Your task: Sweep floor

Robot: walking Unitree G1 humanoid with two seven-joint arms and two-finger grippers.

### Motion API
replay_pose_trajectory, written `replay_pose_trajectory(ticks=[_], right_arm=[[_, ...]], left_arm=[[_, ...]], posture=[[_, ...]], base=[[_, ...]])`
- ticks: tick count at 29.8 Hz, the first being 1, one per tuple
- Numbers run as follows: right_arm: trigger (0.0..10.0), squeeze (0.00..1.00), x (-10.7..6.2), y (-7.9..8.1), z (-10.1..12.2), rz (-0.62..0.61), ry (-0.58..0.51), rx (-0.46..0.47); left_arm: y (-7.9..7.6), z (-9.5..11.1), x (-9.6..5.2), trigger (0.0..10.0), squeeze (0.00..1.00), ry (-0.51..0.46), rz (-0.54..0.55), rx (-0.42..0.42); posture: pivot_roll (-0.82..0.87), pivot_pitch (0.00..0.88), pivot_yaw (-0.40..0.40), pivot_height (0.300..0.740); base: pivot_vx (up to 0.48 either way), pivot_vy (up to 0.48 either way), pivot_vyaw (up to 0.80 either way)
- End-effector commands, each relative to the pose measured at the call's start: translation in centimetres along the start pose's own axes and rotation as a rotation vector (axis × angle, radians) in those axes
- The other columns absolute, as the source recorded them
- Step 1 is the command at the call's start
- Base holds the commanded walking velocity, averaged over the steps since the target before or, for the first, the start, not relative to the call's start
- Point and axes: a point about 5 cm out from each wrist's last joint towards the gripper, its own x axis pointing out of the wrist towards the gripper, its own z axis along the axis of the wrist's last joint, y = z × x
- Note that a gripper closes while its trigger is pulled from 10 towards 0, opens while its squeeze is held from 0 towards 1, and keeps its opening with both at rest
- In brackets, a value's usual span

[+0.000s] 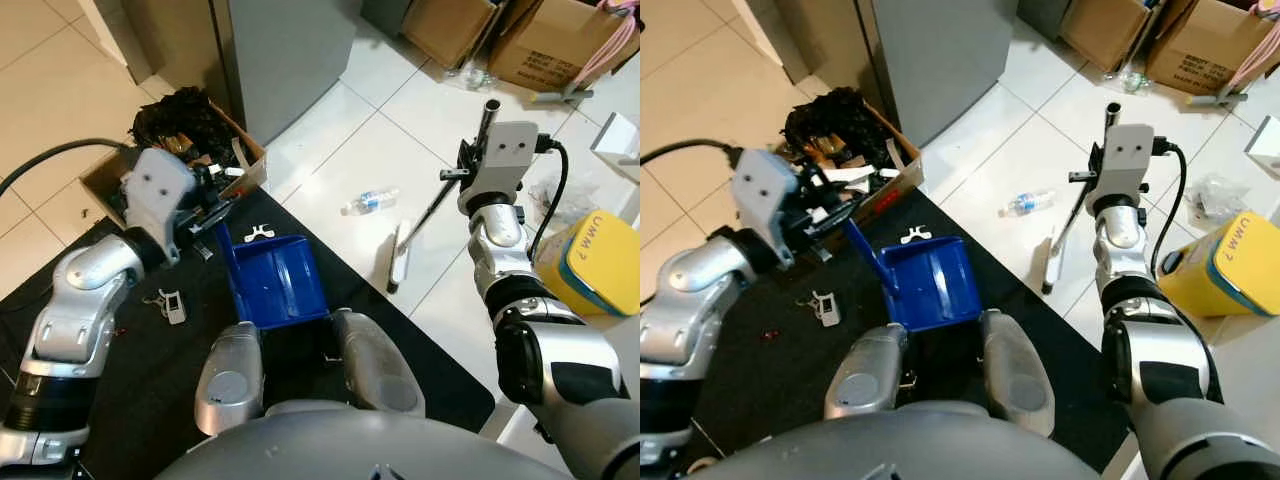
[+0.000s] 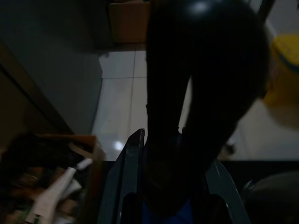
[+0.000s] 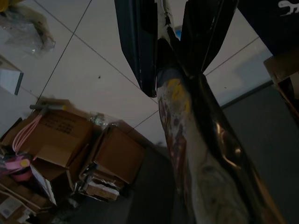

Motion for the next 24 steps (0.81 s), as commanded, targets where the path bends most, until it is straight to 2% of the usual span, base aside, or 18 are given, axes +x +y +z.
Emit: replay_pose_trajectory(ticks=[1,2,3,8,9,11,19,24], right_arm=[[10.0,0.0,0.0,-1.0,0.5,-0.016,-0.037,-0.029],[10.0,0.0,0.0,-1.0,0.5,-0.016,-0.037,-0.029],[10.0,0.0,0.0,-1.4,0.7,-0.017,-0.047,-0.038],[10.0,0.0,0.0,-1.4,0.7,-0.015,-0.052,-0.026],[10.0,0.0,0.0,-0.6,0.8,0.008,-0.061,0.005],[10.0,0.0,0.0,-0.3,0.8,0.017,-0.065,0.015],[10.0,0.0,0.2,2.0,1.3,0.099,-0.092,0.096],[10.0,0.0,0.5,2.3,1.6,0.102,-0.094,0.116]], left_arm=[[0.3,0.0,-0.1,10.0,0.0,0.018,-0.009,0.077],[0.3,0.0,-0.1,10.0,0.0,0.018,-0.009,0.077],[0.7,-0.5,0.1,10.0,0.0,0.044,-0.03,0.116],[1.1,-0.9,0.4,10.0,0.0,0.048,-0.042,0.097],[1.1,-1.5,1.0,10.0,0.0,0.041,-0.041,0.057],[1.0,-1.6,1.2,10.0,0.0,0.035,-0.038,0.044],[0.9,-1.6,1.7,10.0,0.0,-0.014,0.0,0.031],[0.5,-2.1,1.8,10.0,0.0,-0.019,-0.005,0.037]], posture=[[0.22,0.056,-0.074,0.74],[0.22,0.056,-0.074,0.74],[0.21,0.053,-0.069,0.74],[0.21,0.051,-0.064,0.74],[0.2,0.047,-0.062,0.74],[0.2,0.047,-0.061,0.74],[0.2,0.046,-0.063,0.74],[0.21,0.045,-0.069,0.74]], base=[[0.0,0.0,0.0],[0.0,0.0,0.0],[0.0,0.0,0.0],[0.0,0.0,0.0],[0.0,0.0,0.0],[0.0,0.0,0.0],[0.0,0.0,0.0],[0.0,0.0,0.0]])
